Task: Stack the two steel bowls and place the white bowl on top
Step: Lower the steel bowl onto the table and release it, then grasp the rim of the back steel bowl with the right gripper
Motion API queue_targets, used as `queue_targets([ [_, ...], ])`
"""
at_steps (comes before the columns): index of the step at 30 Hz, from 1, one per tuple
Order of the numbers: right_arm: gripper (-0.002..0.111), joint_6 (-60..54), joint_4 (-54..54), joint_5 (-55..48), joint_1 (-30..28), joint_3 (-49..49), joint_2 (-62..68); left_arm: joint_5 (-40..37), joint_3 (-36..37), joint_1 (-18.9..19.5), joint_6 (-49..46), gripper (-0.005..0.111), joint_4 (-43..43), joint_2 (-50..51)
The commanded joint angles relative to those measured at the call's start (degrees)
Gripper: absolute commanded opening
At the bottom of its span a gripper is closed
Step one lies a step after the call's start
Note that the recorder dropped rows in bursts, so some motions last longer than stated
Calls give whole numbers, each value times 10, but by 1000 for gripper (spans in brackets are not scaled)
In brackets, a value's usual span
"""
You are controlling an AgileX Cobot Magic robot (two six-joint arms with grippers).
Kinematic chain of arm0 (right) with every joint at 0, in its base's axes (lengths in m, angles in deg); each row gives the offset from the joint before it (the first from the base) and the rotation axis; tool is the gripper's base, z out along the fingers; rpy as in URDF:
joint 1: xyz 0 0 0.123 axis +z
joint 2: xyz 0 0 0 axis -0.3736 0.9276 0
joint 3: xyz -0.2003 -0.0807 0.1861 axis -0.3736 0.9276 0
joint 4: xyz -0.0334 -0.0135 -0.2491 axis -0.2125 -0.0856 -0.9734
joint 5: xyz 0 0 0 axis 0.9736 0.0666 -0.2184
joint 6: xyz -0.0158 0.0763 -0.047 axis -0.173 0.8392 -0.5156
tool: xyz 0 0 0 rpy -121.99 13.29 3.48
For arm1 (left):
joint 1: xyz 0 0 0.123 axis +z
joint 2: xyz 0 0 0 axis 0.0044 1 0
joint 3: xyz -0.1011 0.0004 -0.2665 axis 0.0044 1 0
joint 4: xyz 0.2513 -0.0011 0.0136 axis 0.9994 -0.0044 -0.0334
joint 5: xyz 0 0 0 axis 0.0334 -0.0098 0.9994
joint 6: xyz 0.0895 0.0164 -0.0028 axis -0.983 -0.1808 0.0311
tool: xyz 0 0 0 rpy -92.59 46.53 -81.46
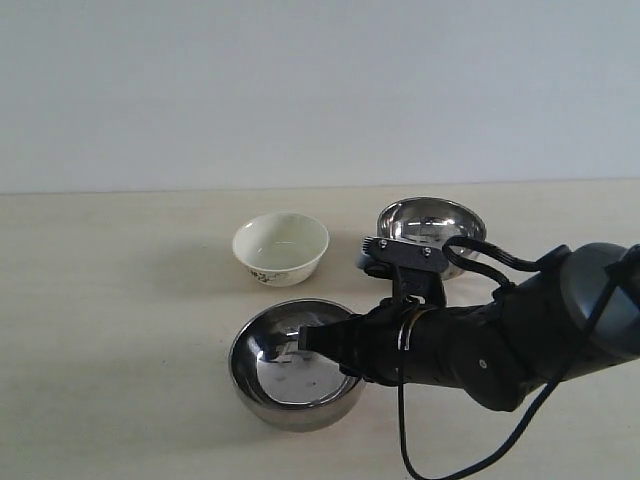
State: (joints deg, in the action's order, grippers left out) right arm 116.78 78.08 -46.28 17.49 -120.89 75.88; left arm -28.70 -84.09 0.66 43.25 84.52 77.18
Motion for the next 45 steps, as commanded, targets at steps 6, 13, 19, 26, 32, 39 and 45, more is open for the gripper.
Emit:
queue_targets([
  [6, 35, -5, -3, 10, 1, -3, 1, 4, 2, -3, 3, 4, 0, -2],
  [13, 62, -14, -4, 8, 1, -3, 1, 4, 2, -3, 3, 4, 0, -2],
  [19, 62, -35, 0, -29, -45, -3, -84, 4, 2, -3, 3, 4, 0, -2],
  [26, 62, -51, 0, -114, -162, -3, -157, 4, 2, -3, 3, 4, 0, -2],
  [32, 62, -51, 0, -72, -246, -3, -121, 4, 2, -3, 3, 4, 0, -2],
  [39, 62, -40, 0, -16, -256, -40, -46, 4, 2, -3, 3, 4, 0, -2],
  [45, 62, -40, 0, -51, -256, -114, 29, 4, 2, -3, 3, 4, 0, -2],
])
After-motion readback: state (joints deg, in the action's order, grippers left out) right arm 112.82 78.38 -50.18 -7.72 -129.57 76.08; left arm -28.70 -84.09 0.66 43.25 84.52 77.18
